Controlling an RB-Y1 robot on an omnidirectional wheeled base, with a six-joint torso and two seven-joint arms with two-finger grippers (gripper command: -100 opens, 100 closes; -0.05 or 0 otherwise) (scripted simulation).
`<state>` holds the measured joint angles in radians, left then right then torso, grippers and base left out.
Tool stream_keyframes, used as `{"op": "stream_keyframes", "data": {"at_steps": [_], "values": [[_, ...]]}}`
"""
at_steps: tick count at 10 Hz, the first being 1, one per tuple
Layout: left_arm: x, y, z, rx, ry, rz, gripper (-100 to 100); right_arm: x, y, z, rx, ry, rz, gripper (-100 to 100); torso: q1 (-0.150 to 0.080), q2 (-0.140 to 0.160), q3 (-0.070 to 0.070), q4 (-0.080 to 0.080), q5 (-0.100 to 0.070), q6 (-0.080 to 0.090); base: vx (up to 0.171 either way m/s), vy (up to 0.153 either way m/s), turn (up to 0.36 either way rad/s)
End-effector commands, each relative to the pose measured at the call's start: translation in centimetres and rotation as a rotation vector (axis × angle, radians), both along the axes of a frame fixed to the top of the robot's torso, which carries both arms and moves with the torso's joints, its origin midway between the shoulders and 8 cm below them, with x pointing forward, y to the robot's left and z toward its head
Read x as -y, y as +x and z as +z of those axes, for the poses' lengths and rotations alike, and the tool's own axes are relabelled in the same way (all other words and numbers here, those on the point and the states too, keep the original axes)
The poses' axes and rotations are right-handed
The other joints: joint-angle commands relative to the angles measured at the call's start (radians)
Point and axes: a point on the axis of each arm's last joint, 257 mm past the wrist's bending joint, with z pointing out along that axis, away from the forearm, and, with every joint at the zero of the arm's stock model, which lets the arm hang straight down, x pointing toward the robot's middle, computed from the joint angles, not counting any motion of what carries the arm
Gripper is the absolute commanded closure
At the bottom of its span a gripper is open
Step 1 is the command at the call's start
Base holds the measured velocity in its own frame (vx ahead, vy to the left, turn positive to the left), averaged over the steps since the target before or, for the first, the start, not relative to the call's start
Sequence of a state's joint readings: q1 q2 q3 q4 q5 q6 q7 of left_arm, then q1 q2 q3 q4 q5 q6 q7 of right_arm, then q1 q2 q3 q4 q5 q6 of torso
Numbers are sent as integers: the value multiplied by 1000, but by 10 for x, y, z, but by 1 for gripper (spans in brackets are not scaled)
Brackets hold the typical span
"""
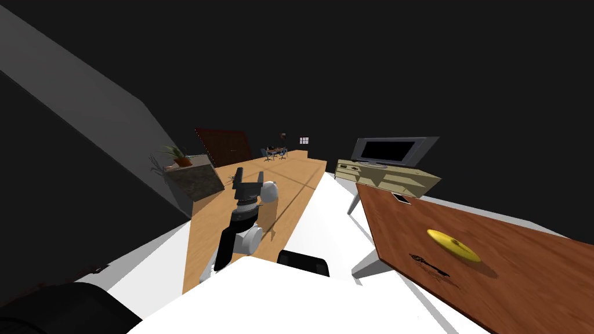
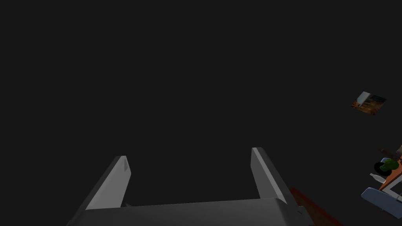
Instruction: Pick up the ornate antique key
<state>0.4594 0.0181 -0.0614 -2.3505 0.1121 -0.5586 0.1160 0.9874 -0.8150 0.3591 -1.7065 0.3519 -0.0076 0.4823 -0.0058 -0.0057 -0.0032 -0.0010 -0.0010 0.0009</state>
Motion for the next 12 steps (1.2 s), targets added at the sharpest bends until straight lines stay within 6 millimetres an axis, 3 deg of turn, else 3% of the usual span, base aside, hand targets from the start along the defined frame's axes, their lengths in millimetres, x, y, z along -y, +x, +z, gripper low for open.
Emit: {"op": "stream_keyframes", "data": {"at_steps": [1,3,4,6,7,10,11,12], "values": [[0,0,0,0,0,0,0,15,-5,2,-17,-25,18,-100,0,0,0,0,0,0,40,-27,-56],[0,0,0,0,0,0,0,67,-57,-5,-147,-189,133,-100,1,2,1,1,0,-1,109,-60,213],[0,0,0,0,0,0,0,69,-58,-4,-150,-196,144,-100,-2,-2,-1,0,0,-1,127,-75,103],[0,0,0,0,0,0,0,122,-99,0,-264,-345,265,-100,-2,-3,-1,0,0,-1,147,-98,202],[0,0,0,0,0,0,0,123,-99,0,-265,-348,271,-100,-4,-4,-2,-1,-1,-1,125,-103,83],[0,0,0,0,0,0,0,190,-139,17,-403,-532,450,-100,-5,-5,-3,-1,-1,-1,161,-144,166],[0,0,0,0,0,0,0,190,-139,17,-403,-533,453,-100,-8,-6,-3,-1,-2,-1,154,-145,86],[0,0,0,0,0,0,0,207,-147,22,-438,-581,509,-100,-5,-5,-3,-1,-2,0,146,-119,122]]}}
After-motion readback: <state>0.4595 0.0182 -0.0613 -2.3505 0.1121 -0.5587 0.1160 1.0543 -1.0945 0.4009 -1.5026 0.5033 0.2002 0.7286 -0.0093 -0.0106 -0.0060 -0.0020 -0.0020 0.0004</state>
